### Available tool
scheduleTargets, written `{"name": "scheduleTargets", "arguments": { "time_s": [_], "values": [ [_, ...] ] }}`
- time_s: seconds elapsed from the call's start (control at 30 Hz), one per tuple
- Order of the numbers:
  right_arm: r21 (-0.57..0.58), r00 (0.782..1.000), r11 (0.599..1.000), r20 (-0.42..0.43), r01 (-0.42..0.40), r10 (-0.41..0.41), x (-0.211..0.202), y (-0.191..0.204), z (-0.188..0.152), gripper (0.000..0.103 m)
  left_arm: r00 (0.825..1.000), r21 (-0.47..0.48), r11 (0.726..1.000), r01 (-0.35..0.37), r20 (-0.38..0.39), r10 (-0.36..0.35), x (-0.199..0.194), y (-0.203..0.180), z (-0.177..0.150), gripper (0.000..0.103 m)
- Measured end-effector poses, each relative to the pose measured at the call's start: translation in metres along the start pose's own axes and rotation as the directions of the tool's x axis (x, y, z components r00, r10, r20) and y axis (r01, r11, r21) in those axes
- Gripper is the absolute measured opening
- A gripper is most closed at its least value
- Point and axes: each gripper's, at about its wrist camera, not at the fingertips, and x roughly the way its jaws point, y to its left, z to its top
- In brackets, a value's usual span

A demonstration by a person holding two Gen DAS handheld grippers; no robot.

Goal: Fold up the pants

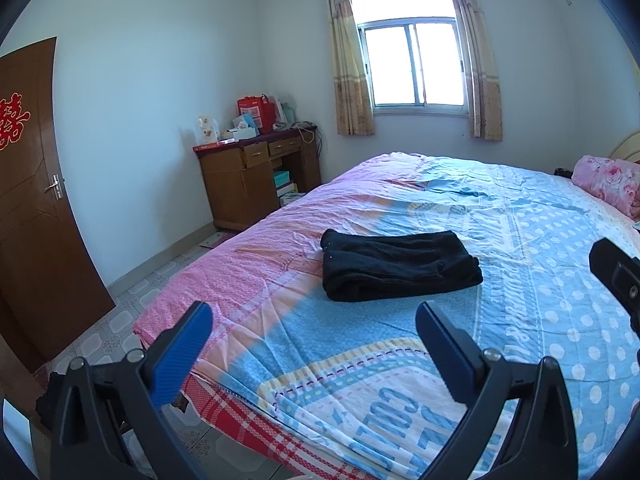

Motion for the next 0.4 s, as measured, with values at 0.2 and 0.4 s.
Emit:
{"name": "scheduleTargets", "arguments": {
  "time_s": [0.2, 0.4],
  "values": [
    [0.007, 1.0, 1.0, -0.003, 0.016, -0.016, -0.0004, 0.0021, -0.0001, 0.081, 1.0, -0.014, 0.999, -0.029, 0.012, 0.029, 0.0, 0.0019, 0.0016, 0.103],
    [0.019, 1.0, 0.999, -0.014, 0.026, -0.026, 0.0016, 0.0029, 0.0004, 0.081, 1.0, -0.014, 1.0, 0.008, 0.006, -0.008, 0.002, 0.0024, 0.0009, 0.103]
  ]
}}
